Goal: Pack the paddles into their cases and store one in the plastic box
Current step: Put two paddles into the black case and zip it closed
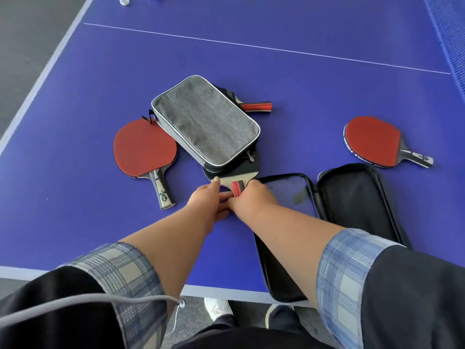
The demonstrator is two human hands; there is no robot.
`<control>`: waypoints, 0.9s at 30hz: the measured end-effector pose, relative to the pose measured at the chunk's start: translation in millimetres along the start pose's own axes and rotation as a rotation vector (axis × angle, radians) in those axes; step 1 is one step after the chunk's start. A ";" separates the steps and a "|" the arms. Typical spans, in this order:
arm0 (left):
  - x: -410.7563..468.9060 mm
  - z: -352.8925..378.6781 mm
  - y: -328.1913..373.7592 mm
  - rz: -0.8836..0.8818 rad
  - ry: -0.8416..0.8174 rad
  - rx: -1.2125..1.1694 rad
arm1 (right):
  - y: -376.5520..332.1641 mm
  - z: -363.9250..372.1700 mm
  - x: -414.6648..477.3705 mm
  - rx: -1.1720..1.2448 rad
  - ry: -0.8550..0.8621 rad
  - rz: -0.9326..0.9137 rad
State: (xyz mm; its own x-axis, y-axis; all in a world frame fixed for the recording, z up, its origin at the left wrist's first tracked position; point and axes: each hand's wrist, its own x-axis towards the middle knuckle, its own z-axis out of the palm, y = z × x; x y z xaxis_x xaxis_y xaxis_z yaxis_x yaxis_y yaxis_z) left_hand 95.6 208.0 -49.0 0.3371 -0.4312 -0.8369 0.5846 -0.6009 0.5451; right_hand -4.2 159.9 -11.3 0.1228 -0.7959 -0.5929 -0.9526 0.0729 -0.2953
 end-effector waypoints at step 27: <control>-90.2 174.7 -41.5 0.070 -0.212 0.222 | 230.7 -91.0 -93.7 0.516 0.057 0.086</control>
State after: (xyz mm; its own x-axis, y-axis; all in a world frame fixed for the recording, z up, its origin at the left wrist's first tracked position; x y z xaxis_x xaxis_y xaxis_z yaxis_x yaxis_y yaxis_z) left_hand -88.0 154.3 12.6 0.1963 -0.5935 -0.7806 0.3825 -0.6866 0.6182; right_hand -260.8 196.6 44.3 0.0216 -0.8044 -0.5937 -0.6961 0.4141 -0.5865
